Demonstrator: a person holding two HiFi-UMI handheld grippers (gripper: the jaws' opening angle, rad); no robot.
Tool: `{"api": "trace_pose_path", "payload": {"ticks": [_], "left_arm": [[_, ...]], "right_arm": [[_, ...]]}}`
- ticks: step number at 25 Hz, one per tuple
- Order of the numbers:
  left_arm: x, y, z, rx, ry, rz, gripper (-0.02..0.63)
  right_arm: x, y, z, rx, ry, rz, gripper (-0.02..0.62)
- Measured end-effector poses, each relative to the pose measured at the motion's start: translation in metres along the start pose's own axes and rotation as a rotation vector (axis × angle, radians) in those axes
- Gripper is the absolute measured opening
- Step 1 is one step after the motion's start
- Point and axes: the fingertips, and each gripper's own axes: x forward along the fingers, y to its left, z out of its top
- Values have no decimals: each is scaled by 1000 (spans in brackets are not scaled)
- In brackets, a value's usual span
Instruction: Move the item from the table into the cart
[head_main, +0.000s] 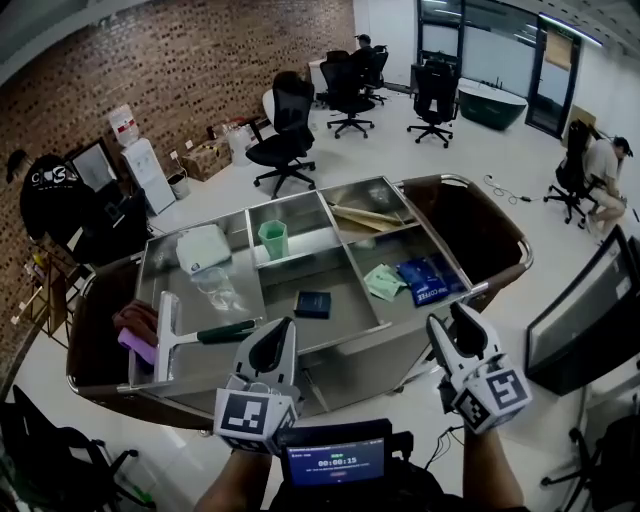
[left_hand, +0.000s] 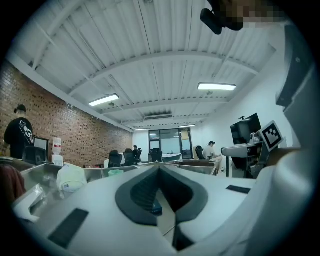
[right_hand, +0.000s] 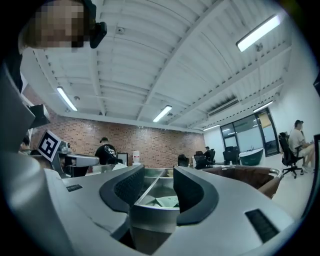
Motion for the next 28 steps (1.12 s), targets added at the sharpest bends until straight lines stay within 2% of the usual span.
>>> {"api": "trace_pose_path", "payload": {"ticks": [3,5,6,10,17,28], "left_arm": [[-5,-4,-6,23,-19,-25,0],[-8,-5,-9,26,-20,-27,0],[-9,-5,-11,23,-14,-20,0],[-13,-1,-22,3,13,4,0],[-18,7,-30,-3,24,32,0],[-17,11,-34,-20,30,31,0]], "right_arm": [[-8,-5,-7,8,-12,-54,178],[-13,-9,-11,-11,-13,-88,37],[-15,-9,-14,-19,-10,-92,6],[-15,-2,-19,-51,7,-72,5],[-12,0,-20,-29,3,-83,5],[-8,0,-25,-42,22,-90,5]]}}
